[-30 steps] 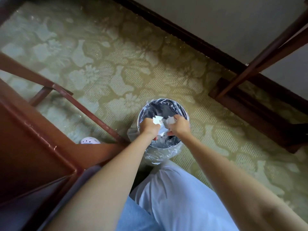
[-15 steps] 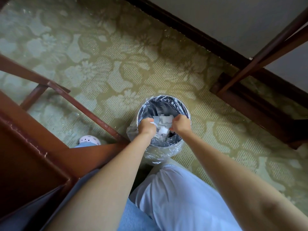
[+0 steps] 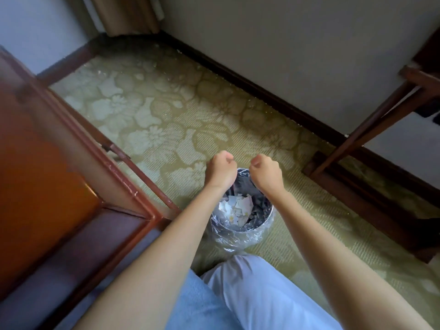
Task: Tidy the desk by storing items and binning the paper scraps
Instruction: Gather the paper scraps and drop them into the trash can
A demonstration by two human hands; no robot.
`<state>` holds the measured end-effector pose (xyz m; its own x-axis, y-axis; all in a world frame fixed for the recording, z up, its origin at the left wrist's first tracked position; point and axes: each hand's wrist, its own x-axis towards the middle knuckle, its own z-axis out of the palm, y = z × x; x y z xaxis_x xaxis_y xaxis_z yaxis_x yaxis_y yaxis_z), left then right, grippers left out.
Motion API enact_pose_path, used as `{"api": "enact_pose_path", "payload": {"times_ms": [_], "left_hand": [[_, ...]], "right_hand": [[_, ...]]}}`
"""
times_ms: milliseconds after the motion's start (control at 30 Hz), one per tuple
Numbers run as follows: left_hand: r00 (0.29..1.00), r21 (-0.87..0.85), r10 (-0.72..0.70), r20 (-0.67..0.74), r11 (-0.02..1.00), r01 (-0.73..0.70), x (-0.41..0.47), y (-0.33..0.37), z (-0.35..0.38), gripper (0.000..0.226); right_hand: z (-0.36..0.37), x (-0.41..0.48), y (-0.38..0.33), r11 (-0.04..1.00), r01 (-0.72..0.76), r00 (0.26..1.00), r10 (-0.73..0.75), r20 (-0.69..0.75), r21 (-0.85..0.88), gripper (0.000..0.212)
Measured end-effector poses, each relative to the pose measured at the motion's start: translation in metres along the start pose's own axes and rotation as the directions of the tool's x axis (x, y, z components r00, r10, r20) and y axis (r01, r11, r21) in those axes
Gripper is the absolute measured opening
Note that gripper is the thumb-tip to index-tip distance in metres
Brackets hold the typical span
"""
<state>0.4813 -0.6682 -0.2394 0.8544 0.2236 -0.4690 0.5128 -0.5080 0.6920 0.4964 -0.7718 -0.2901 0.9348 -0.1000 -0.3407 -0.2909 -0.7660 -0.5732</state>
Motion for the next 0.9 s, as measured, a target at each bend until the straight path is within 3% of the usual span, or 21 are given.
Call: {"api": "enact_pose_path", "payload": {"times_ms": [133, 267, 467, 567, 733, 900], "left_hand": [[0.965, -0.018, 0.187, -0.182, 0.981, -0.194, -0.045, 0.046, -0.053, 0.035], [0.863, -0.002, 0.314, -0.396, 0.939, -0.343, -0.100, 0.066, -0.120, 0.032], [0.683, 0.196, 0.343, -0.644, 0.938, -0.286, -0.177, 0.027, -0.209, 0.034], [0.648, 0.212, 0.272, -0.711, 0.962, -0.171, -0.203, -0.016, -0.242, 0.033], [0.628, 0.139, 0.117, -0.770, 0.990, -0.015, -0.231, -0.091, -0.278, 0.037], [0.624, 0.105, 0.027, -0.781, 0.991, 0.089, -0.241, -0.140, -0.307, 0.041]], "right_hand": [[-0.052, -0.030, -0.054, 0.984, 0.179, 0.971, -0.175, -0.164, 0.014, 0.030], [-0.084, -0.075, -0.112, 0.921, 0.386, 0.889, -0.355, -0.289, 0.057, 0.030], [-0.077, -0.158, -0.195, 0.735, 0.675, 0.706, -0.614, -0.354, 0.071, 0.024], [-0.051, -0.198, -0.227, 0.623, 0.779, 0.613, -0.738, -0.281, 0.063, 0.023], [0.009, -0.249, -0.256, 0.481, 0.877, 0.481, -0.876, -0.034, 0.015, 0.022], [0.053, -0.266, -0.269, 0.420, 0.898, 0.436, -0.890, 0.133, -0.133, 0.037]]}}
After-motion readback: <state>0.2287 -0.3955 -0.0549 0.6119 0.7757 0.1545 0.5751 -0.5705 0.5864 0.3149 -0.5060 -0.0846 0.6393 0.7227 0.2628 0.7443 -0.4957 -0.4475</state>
